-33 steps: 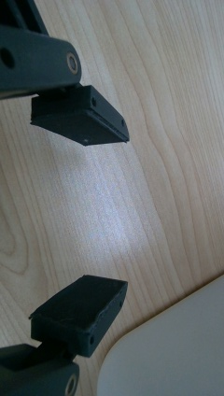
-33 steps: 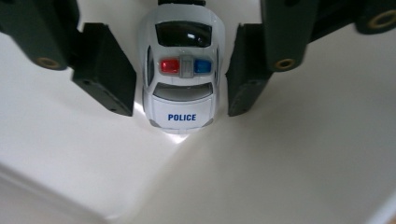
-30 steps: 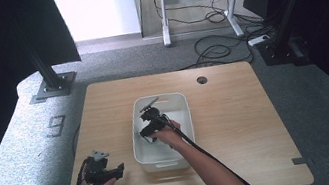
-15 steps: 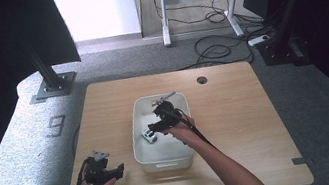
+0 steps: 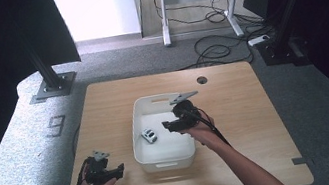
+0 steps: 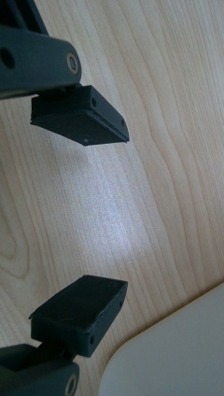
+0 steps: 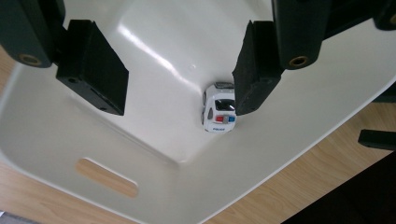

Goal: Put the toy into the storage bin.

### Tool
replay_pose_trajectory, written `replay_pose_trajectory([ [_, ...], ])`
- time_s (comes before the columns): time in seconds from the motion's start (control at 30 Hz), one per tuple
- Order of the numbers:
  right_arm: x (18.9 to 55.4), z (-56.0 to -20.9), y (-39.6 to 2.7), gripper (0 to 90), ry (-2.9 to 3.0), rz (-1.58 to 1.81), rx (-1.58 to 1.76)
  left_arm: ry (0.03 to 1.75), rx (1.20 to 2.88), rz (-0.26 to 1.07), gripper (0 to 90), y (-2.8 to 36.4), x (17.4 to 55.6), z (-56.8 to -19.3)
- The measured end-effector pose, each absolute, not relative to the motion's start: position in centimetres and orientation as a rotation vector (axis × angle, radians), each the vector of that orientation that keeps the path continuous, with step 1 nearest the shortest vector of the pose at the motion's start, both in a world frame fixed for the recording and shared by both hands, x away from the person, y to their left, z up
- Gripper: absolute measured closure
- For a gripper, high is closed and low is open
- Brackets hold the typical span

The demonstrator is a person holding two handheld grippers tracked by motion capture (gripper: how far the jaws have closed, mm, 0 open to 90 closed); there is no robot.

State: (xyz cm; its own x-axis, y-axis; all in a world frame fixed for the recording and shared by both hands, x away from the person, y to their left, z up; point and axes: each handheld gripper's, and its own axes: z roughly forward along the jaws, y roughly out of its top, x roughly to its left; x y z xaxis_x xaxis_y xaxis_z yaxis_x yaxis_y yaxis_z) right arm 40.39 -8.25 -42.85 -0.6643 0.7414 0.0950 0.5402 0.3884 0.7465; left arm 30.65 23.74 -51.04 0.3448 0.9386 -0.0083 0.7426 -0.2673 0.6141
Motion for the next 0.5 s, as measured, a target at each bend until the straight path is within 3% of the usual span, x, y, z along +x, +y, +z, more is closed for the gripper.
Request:
replay_pose_trajectory([
  [0.5,37.4,-42.6,-15.6,34.7,2.286,1.170,1.164,1.458,2.106,0.494,24.9,23.3,30.9,-51.2],
])
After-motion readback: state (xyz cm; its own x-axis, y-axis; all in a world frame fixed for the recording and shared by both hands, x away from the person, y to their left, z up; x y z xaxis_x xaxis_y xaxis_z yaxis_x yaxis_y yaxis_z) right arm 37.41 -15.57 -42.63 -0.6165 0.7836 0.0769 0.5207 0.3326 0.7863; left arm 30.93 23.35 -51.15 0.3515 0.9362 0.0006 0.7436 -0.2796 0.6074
